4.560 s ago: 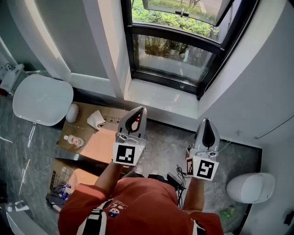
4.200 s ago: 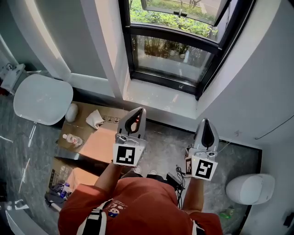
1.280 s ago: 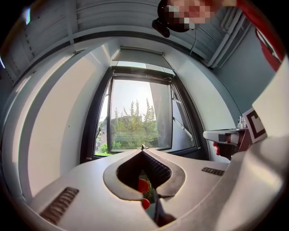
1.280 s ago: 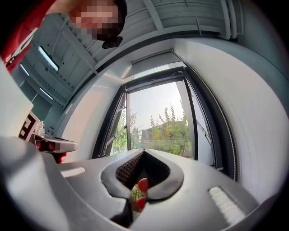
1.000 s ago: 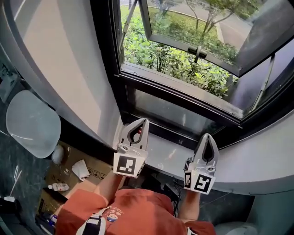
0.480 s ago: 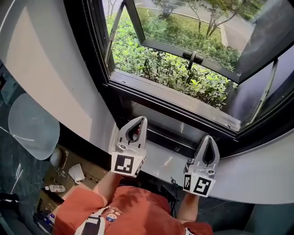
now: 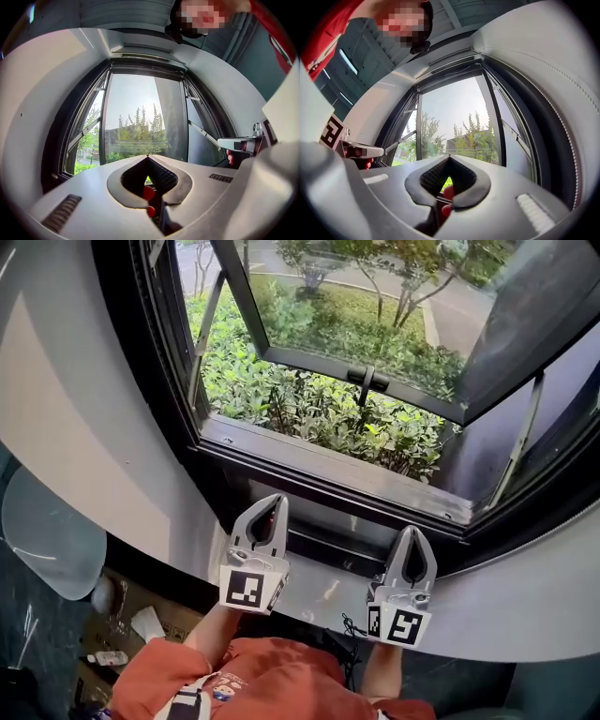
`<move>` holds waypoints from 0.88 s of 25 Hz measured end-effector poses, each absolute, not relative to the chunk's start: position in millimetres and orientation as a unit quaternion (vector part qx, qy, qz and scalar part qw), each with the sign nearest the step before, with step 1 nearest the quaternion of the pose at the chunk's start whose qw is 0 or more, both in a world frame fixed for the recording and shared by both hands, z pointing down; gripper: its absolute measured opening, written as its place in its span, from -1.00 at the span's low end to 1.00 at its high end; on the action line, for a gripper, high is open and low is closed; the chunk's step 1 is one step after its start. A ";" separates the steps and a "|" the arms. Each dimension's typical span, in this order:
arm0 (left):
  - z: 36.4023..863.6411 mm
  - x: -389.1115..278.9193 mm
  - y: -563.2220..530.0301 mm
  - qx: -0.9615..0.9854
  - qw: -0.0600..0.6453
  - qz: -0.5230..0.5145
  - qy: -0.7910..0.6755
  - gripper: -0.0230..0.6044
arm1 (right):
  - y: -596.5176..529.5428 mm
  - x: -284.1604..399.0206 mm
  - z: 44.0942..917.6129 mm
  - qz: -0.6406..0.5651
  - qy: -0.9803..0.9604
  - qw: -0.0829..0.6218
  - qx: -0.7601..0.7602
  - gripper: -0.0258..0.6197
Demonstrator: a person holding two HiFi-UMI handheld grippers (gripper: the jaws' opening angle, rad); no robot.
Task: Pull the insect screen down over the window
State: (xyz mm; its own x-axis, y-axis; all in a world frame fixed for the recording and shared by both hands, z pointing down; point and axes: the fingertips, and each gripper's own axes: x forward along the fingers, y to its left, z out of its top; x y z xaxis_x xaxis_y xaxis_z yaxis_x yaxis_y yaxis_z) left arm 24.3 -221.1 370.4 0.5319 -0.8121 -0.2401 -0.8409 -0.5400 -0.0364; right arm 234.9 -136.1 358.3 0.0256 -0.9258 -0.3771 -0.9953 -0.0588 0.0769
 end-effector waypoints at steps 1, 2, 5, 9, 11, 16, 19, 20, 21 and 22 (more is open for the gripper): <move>368.6 24.3 -223.9 -0.872 0.073 0.099 0.473 -0.91 | -137.8 234.5 356.5 0.169 0.676 0.104 -0.709 -0.89; 366.8 24.0 -226.7 -0.873 0.072 0.100 0.473 -0.91 | -139.3 234.1 355.1 0.171 0.674 0.104 -0.711 -0.89; 365.2 23.0 -232.5 -0.875 0.075 0.106 0.467 -0.91 | -143.3 232.7 353.0 0.174 0.669 0.104 -0.715 -0.89; 362.3 18.9 -239.6 -0.876 0.075 0.113 0.463 -0.91 | -148.0 231.2 346.2 0.184 0.663 0.103 -0.718 -0.89; 356.7 15.7 -243.2 -0.875 0.082 0.118 0.462 -0.91 | -150.4 228.2 338.9 0.195 0.662 0.101 -0.717 -0.89; 333.2 12.6 -252.6 -0.874 0.102 0.136 0.455 -0.91 | -157.7 223.5 309.3 0.234 0.656 0.104 -0.710 -0.89; 319.9 11.9 -260.5 -0.873 0.109 0.136 0.456 -0.91 | -161.2 222.4 284.7 0.265 0.648 0.109 -0.706 -0.89; 314.0 11.9 -262.7 -0.872 0.113 0.141 0.454 -0.91 | -162.0 222.0 275.2 0.277 0.645 0.110 -0.704 -0.89; 306.9 11.9 -264.8 -0.872 0.119 0.148 0.451 -0.91 | -162.5 221.6 265.2 0.289 0.642 0.111 -0.701 -0.89; 298.8 11.5 -267.1 -0.871 0.126 0.154 0.449 -0.91 | -163.0 221.2 254.7 0.302 0.639 0.112 -0.699 -0.89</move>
